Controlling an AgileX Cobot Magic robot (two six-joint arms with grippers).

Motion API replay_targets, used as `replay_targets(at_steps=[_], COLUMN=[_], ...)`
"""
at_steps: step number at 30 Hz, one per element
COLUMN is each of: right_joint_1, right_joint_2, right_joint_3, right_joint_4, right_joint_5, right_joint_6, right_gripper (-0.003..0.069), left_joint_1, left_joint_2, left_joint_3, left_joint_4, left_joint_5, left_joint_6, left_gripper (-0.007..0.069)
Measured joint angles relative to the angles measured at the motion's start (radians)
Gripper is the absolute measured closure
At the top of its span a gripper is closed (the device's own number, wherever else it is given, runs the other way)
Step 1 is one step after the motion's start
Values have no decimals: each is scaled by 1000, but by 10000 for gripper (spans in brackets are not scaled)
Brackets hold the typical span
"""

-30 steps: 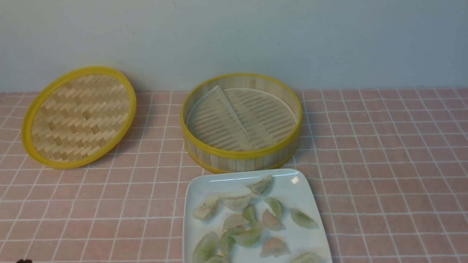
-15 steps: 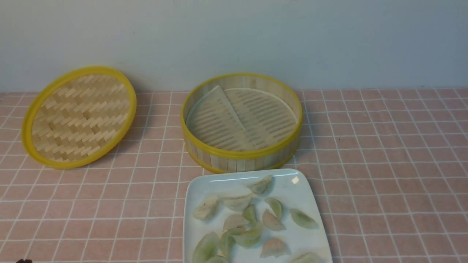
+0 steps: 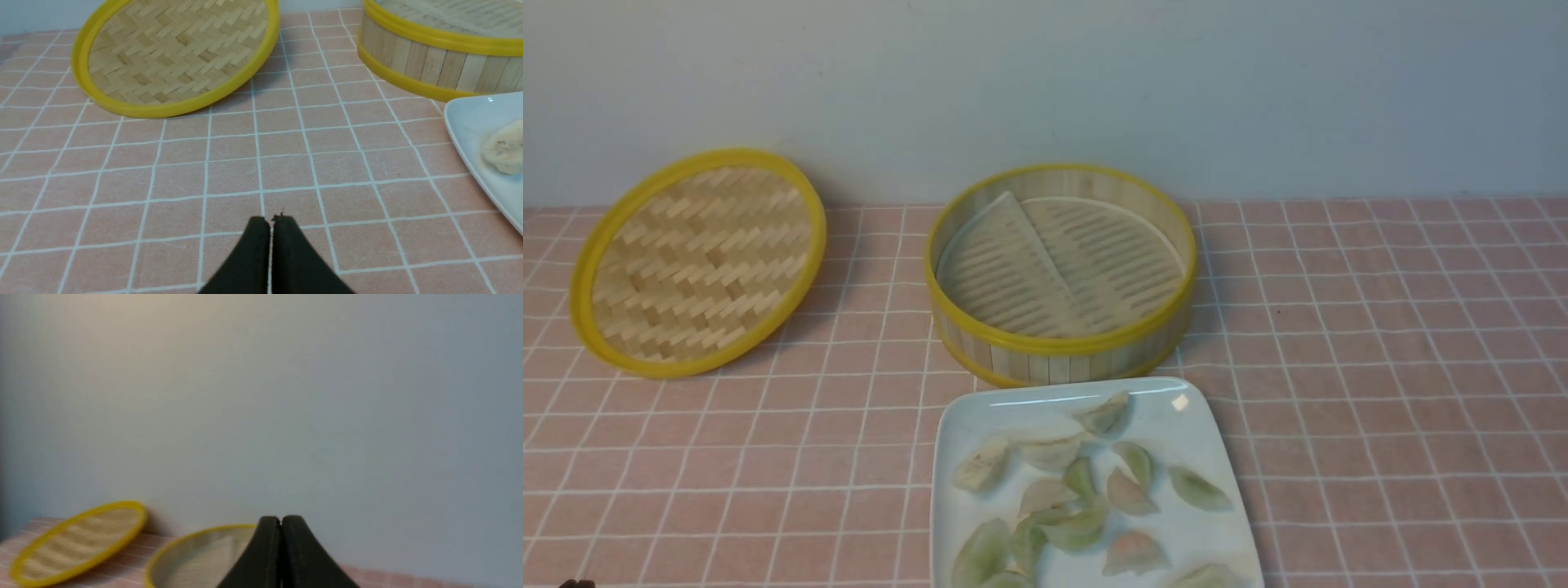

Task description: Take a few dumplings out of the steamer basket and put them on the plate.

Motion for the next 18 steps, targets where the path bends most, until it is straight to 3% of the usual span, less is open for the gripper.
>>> replay_targets(at_steps=[1,4,7,18], right_joint_1=[-11,-176,-248,-257], right_joint_2=[0,0,0,1], right_joint_3=[6,141,254,340], right_joint_4=[0,0,0,0], right_joint_5=[0,2,8,13], right_joint_6=[0,-3,-3,-3], right_gripper=[673,673,673,673], left_joint_1=[0,0,0,0], left_joint_2=[0,0,0,0], left_joint_3=[0,0,0,0], left_joint_4=[0,0,0,0], left_joint_5=[0,0,0,1], left_joint_6=[0,0,0,-7], left_gripper=[631,631,631,631])
